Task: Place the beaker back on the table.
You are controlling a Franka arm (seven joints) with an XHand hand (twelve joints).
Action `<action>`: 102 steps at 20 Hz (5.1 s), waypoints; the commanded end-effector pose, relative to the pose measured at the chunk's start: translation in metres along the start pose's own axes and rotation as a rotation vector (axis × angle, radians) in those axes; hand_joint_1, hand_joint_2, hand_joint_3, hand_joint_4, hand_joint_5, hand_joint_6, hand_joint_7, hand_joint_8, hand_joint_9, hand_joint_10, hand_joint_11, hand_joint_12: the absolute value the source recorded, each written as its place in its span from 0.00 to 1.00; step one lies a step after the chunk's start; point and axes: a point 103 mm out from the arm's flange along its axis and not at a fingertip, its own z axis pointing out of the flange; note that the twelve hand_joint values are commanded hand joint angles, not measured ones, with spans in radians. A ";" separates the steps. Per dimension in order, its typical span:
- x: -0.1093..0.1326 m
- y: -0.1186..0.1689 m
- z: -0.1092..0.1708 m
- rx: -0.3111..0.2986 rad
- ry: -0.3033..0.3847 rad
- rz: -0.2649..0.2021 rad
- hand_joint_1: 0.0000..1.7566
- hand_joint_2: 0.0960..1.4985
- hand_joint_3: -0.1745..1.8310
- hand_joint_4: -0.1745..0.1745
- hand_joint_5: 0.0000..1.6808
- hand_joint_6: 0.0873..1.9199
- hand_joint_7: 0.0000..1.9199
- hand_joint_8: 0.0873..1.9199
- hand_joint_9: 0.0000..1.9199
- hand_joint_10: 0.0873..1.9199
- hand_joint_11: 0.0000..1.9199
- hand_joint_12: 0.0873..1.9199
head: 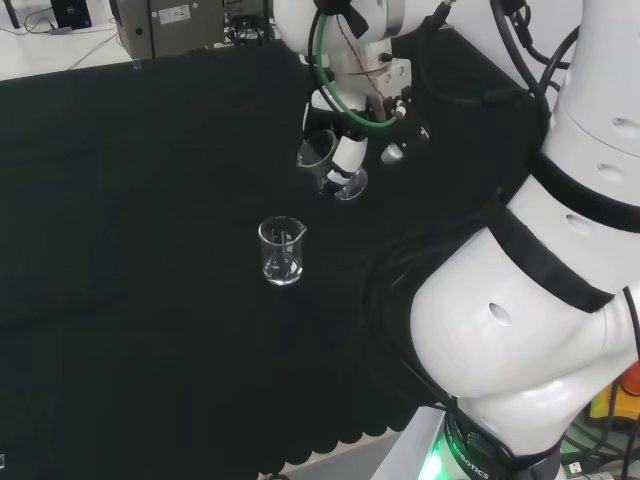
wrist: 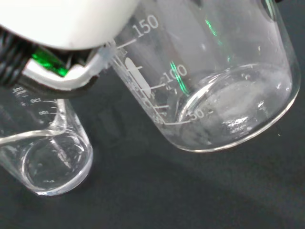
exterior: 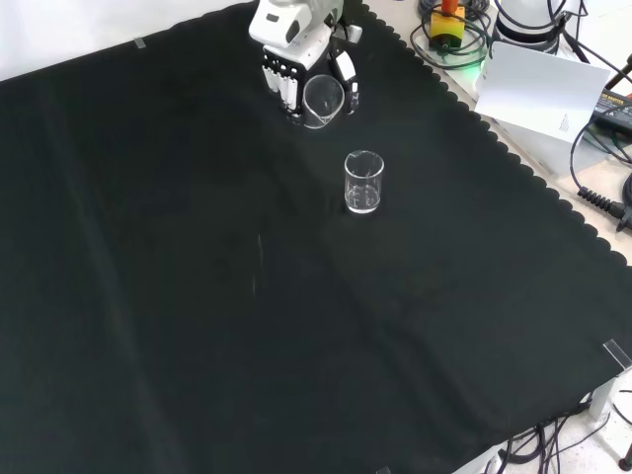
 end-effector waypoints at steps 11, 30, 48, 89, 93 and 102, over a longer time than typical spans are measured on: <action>-0.066 0.076 0.049 -0.223 0.318 -0.040 0.76 0.25 0.56 0.19 0.78 0.31 0.79 0.21 0.90 0.00 0.74 0.29; -0.070 0.132 0.078 -0.239 0.395 -0.073 0.76 0.26 0.54 0.24 0.78 0.29 0.80 0.18 0.89 0.00 0.72 0.28; -0.076 0.138 0.096 -0.235 0.411 -0.053 0.75 0.28 0.53 0.32 0.78 0.29 0.79 0.18 0.88 0.00 0.71 0.28; -0.073 0.120 0.102 -0.159 0.433 -0.037 0.57 0.33 0.41 0.39 0.32 0.39 0.32 0.34 0.54 0.00 0.28 0.64; -0.070 0.118 0.100 -0.092 0.386 -0.024 0.55 0.32 0.41 0.37 0.25 0.32 0.27 0.34 0.50 0.00 0.23 0.66; -0.063 0.109 0.071 -0.065 0.296 -0.020 0.50 0.33 0.37 0.37 0.14 0.09 0.07 0.31 0.29 0.00 0.05 0.73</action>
